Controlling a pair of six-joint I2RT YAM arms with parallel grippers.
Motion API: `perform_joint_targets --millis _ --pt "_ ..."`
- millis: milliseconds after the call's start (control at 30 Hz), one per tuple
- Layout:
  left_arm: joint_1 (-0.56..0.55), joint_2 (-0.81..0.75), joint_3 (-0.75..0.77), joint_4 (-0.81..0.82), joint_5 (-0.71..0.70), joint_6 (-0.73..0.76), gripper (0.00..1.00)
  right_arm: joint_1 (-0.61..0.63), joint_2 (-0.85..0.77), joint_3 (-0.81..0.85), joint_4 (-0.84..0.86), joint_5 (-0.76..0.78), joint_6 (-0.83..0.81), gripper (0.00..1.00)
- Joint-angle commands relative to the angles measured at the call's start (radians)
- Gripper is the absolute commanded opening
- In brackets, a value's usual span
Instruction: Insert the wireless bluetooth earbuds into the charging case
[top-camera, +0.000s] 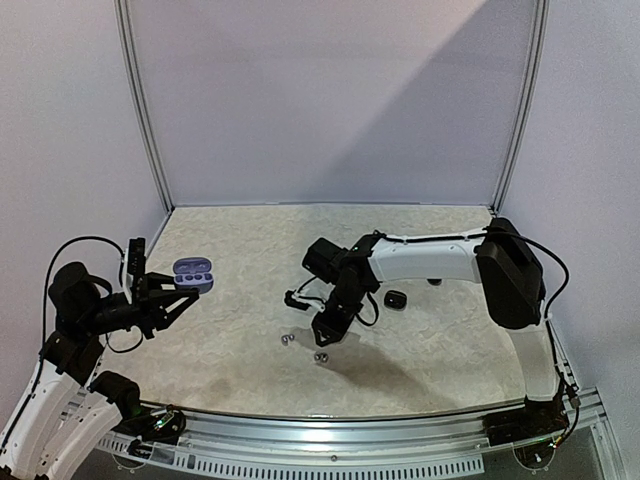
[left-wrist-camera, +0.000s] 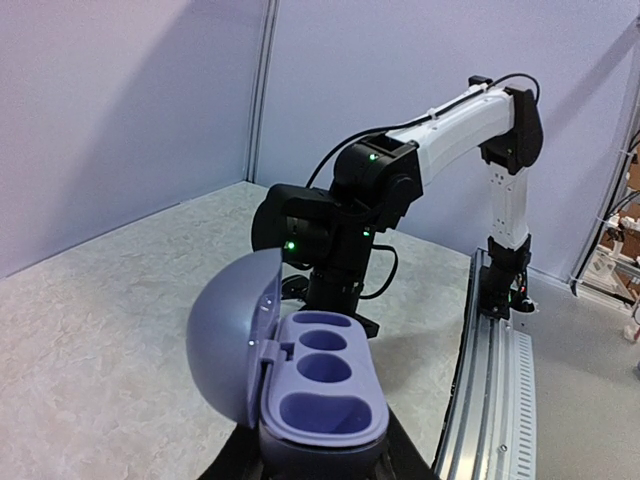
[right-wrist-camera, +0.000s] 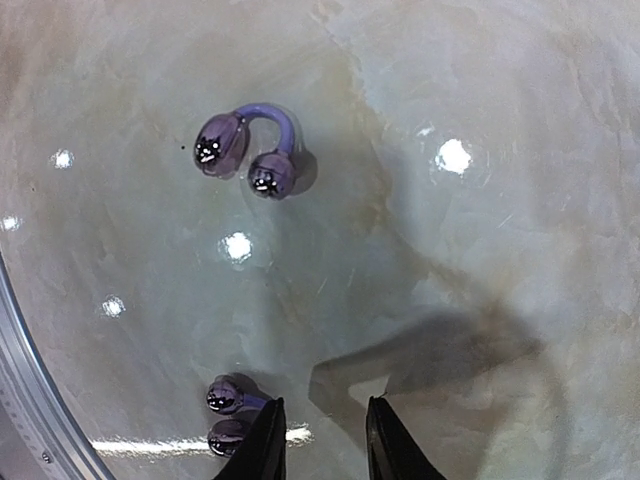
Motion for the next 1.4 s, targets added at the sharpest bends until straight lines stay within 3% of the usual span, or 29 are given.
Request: perform_joint_targets --millis 0,667,867,1200,1367 --pt "0.008 -0.010 -0.017 0.021 0.010 0.005 0.00 0.010 0.008 -0.031 -0.026 0.005 0.014 0.29" --pt "0.005 -0.014 -0.022 0.024 0.013 0.006 0.00 0.061 -0.017 -0.063 -0.045 -0.017 0.060 0.32" --pt "-0.001 -0.016 -0.023 0.024 0.013 0.006 0.00 0.070 -0.021 -0.057 -0.050 -0.039 0.069 0.21" --pt "-0.006 -0.019 -0.025 0.024 0.013 0.008 0.00 0.080 -0.034 -0.061 -0.040 -0.088 0.119 0.19" --pt "-0.008 -0.023 -0.028 0.024 0.012 0.010 0.00 0.090 -0.045 -0.056 -0.027 -0.114 0.148 0.22"
